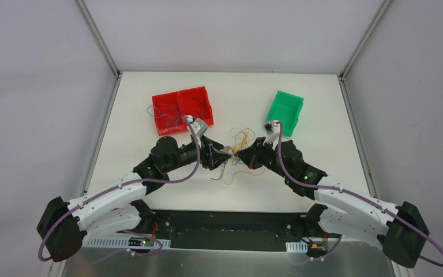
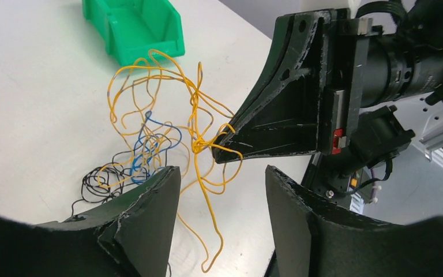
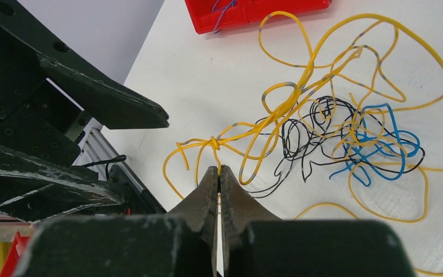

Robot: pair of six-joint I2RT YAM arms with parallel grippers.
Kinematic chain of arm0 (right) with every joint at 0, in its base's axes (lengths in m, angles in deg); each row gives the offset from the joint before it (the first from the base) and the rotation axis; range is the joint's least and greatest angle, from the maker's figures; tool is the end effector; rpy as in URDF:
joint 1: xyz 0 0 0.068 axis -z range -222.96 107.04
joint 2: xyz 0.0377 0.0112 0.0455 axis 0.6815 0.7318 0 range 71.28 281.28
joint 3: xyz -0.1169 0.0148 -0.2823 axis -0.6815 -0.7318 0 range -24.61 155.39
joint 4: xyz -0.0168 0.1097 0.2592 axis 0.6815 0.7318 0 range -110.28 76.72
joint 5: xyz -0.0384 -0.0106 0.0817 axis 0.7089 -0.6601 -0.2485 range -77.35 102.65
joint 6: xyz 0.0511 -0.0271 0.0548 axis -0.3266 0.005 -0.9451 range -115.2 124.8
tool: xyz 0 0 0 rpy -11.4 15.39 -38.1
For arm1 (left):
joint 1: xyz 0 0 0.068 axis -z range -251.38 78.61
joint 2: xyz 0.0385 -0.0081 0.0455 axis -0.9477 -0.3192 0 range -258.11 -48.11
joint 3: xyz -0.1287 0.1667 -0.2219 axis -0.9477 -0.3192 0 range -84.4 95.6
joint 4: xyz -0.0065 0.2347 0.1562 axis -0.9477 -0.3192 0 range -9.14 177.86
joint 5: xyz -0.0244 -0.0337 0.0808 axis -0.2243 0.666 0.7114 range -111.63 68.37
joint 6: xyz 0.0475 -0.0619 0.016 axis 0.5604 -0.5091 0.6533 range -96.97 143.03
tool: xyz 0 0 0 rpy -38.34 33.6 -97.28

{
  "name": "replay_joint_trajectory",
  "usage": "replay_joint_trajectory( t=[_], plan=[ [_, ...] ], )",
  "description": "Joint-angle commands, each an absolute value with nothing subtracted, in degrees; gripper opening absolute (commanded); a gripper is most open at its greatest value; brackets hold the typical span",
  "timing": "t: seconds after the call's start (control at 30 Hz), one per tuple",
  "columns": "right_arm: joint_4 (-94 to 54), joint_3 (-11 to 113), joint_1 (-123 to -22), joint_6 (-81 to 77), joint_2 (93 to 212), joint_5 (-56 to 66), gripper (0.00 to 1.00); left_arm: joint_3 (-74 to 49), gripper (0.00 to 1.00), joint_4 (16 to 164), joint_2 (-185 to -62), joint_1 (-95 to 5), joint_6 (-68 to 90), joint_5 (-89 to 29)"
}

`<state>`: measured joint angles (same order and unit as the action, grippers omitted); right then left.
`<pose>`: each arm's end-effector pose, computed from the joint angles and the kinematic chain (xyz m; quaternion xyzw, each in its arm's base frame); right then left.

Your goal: Untangle the cables

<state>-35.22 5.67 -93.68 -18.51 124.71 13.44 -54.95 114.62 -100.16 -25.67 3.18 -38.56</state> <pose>0.1606 0.1947 0.2828 -0.1747 0.7354 0.3900 0.5259 0.1569 -0.1895 0.3115 0.2558 0.6323 -0.4765 0.5546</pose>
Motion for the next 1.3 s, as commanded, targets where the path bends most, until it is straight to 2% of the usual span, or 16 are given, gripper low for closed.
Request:
replay_joint_trajectory(
  t=[0.0, 0.13, 0.33, 0.47, 0.57, 0.67, 0.83, 0.9, 1.17, 1.27],
  plan=[
    [-35.56, 8.44, -93.71, -17.9, 125.18, 13.22, 0.0, -50.93, 0.57, 111.97, -104.07, -25.38, 5.32, -41.82],
    [-36.46, 8.52, -93.69, -17.95, 125.66, 9.42, 0.0, -49.46, 0.59, 110.69, -106.98, -25.38, 5.53, -41.47],
    [-37.49, 8.61, -93.74, -17.96, 126.34, 6.78, 0.0, -47.85, 0.57, 109.13, -109.79, -25.27, 5.51, -40.47],
    [-37.69, 8.77, -93.76, -17.92, 126.91, 5.85, 0.0, -47.74, 0.32, 109.16, -109.98, -25.31, 5.67, -39.64],
    [-38.18, 9.04, -93.79, -18.11, 127.63, 4.3, 0.0, -47.66, 0.0, 109.1, -110.11, -25.27, 5.72, -38.21],
    [-36.18, 8.96, -93.7, -18.28, 126.77, 9.6, 0.0, -48.46, 0.0, 108.16, -108.21, -25.35, 5.63, -33.78],
    [-25.49, 9.46, -93.22, -22.07, 123.6, 33.82, 0.0, -53.17, 0.0, 108.43, -100.88, -25.33, 5.23, -23.18],
    [-22.03, 9.49, -91.41, -25.02, 122.88, 39.0, 0.0, -54.74, 0.0, 108.28, -98.06, -25.39, 4.74, -18.69],
    [-16.93, 8.8, -87.37, -29.69, 119.95, 43.12, 0.0, -57.22, 0.0, 108.8, -94.92, -25.4, 3.73, -13.18],
    [-19.7, 7.98, -87.37, -25.58, 118.77, 36.83, 0.0, -56.9, 0.0, 110.02, -95.7, -25.34, 4.39, -16.93]
  ],
)
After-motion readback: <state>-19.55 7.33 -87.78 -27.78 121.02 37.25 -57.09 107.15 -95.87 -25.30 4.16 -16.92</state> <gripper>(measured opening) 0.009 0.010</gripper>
